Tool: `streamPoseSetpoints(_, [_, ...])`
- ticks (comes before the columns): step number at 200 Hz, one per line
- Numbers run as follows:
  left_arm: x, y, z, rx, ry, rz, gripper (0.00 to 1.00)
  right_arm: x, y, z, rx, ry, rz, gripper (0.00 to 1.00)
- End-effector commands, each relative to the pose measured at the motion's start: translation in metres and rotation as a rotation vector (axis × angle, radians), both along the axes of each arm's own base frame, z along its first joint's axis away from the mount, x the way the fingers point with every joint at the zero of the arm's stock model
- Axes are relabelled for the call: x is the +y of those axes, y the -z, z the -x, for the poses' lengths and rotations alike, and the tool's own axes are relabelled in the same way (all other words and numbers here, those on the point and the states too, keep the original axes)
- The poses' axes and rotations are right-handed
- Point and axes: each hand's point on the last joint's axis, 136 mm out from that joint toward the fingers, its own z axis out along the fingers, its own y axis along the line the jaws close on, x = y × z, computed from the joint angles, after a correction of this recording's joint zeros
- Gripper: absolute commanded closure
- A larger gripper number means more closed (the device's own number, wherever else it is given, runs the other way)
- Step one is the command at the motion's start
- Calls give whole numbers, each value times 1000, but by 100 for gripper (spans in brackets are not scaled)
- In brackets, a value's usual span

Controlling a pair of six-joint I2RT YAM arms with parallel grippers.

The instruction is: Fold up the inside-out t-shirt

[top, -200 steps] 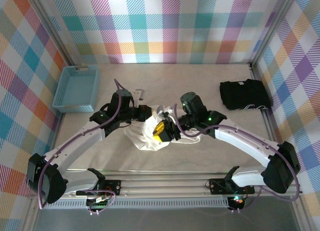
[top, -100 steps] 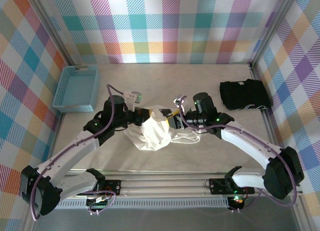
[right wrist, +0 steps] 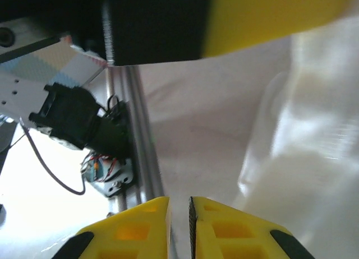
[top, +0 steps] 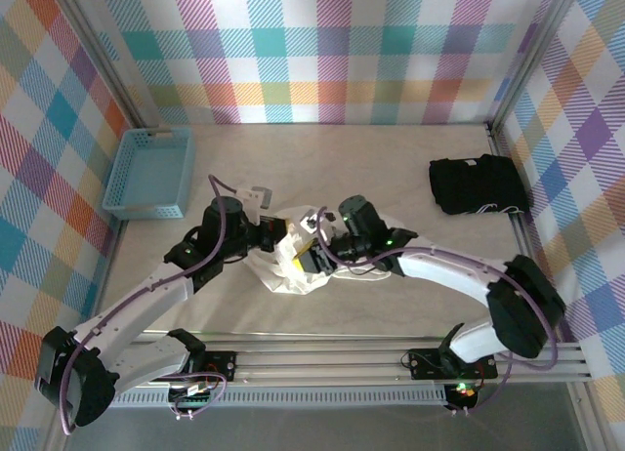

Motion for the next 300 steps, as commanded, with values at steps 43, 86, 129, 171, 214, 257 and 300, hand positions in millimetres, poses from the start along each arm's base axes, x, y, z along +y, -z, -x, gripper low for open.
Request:
streamPoseSetpoints(43, [20, 4, -5, -131, -85, 12, 100, 15, -22, 16, -36, -114, -107, 77])
streamPoseSetpoints(86, [21, 3, 3, -176, -65, 53, 100, -16, -19, -19, -134, 124, -15, 69])
streamPoseSetpoints(129, [21, -5, 11, -211, -40, 79, 100, -37, 9, -66, -182, 365, 192, 60])
streamPoseSetpoints(171, [23, -4, 13, -208, -43, 73, 100, -21, 24, -79, -190, 337, 219, 52])
streamPoseSetpoints(214, [32, 0, 9, -206, -95, 41, 100, -21, 7, -78, -216, 283, 174, 92])
streamPoseSetpoints(257, [58, 19, -20, -121, -282, -123, 100, -44, -42, -28, -169, 31, -68, 97])
streamPoseSetpoints(300, [35, 26, -38, -58, -218, -156, 98, -54, -63, -23, -106, -1, -200, 97])
